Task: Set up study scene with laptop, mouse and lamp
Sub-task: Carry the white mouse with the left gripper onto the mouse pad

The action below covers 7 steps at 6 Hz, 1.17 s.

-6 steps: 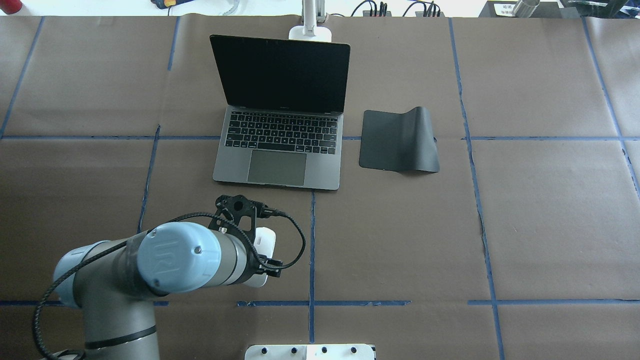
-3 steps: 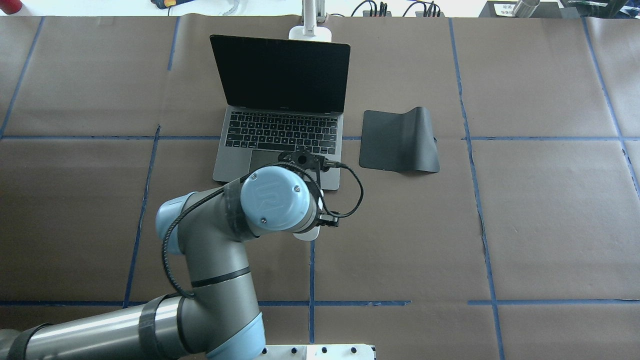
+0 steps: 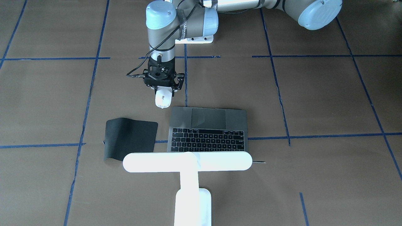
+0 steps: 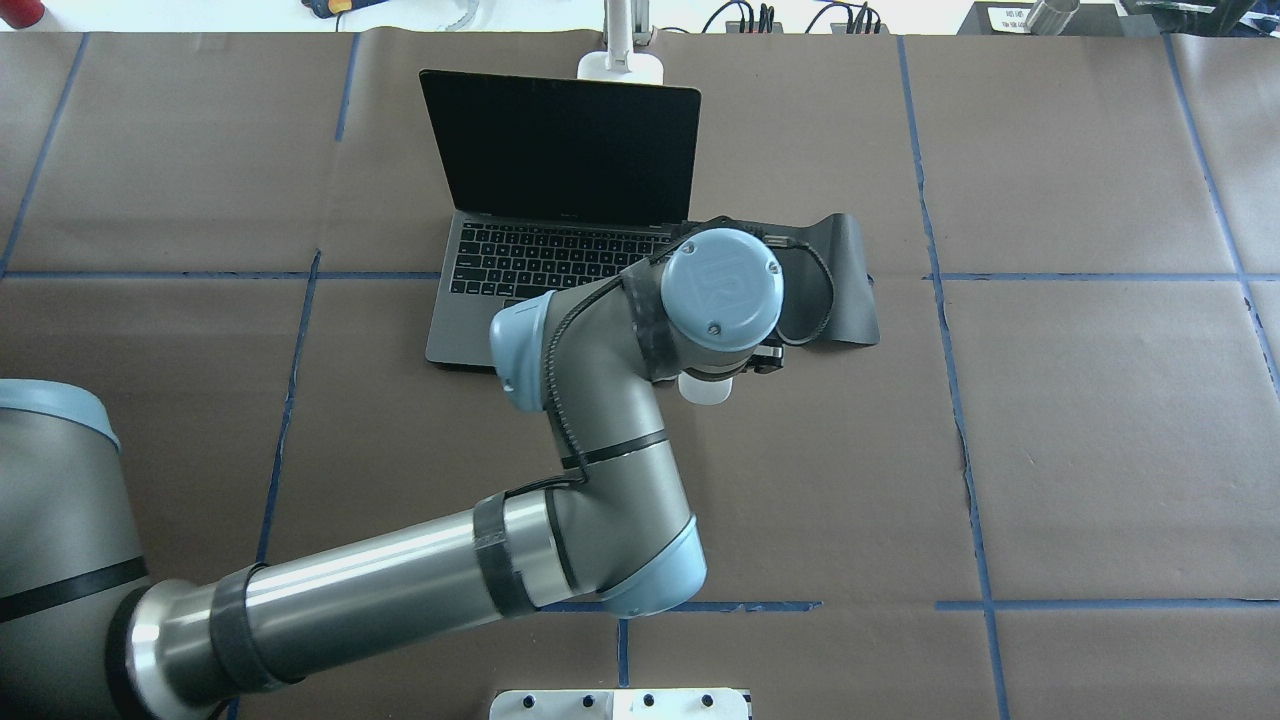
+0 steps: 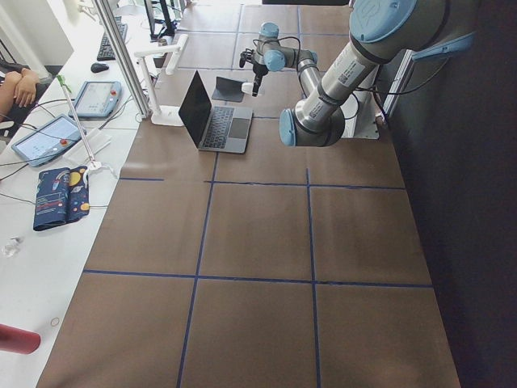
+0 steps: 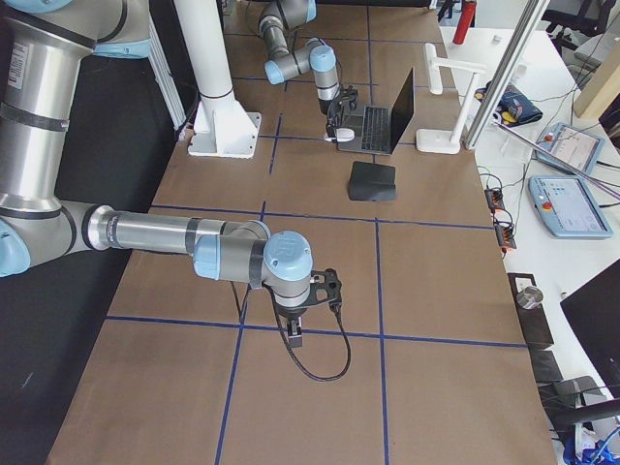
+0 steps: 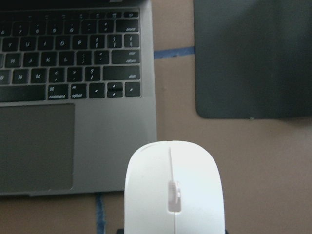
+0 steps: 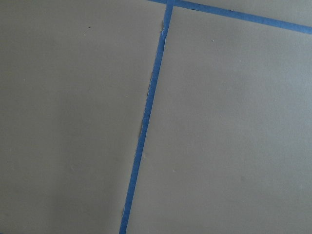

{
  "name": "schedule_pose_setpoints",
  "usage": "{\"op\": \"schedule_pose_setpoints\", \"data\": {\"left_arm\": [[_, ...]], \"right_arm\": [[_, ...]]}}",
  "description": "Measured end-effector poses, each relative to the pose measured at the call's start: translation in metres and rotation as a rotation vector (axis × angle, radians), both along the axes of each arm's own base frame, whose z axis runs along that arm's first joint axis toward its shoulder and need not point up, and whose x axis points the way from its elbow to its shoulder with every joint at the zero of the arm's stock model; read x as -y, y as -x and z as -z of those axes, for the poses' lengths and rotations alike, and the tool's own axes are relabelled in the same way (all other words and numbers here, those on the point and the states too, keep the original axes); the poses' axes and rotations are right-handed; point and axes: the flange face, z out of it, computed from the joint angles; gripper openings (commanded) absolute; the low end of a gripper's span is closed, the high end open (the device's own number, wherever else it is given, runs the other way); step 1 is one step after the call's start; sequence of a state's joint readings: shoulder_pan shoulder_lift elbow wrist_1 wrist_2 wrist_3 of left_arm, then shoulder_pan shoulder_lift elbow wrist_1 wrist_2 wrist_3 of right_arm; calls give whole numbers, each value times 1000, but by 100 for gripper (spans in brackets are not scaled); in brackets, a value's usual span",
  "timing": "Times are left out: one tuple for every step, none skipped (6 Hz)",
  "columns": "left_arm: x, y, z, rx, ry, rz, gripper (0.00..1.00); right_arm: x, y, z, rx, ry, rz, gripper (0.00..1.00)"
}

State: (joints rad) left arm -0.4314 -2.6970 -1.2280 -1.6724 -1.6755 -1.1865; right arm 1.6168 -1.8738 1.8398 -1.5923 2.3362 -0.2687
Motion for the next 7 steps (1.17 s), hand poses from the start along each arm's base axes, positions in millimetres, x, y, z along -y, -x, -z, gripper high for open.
{"op": "schedule_pose_setpoints", "data": {"left_arm": [[26,-30,20,-12,10,23,14],[46,-54,32,-24,19,45,14],[59,-71,39,-34,24,67,14],[67,-85,40,-37,24,91,17],[72,-95,34,-31,16,110,28],[72,-103,28,-28,9,119,49],[68,-108,26,-27,6,117,63]], "right_arm": [[0,0,0,0,0,0,100],[1,0,-1,0,2,0,100],[1,0,-2,0,5,0,100],[1,0,-3,0,7,0,100],[1,0,-4,0,9,0,100],[1,0,-5,0,10,0,100],[0,0,-5,0,11,0,100]]}}
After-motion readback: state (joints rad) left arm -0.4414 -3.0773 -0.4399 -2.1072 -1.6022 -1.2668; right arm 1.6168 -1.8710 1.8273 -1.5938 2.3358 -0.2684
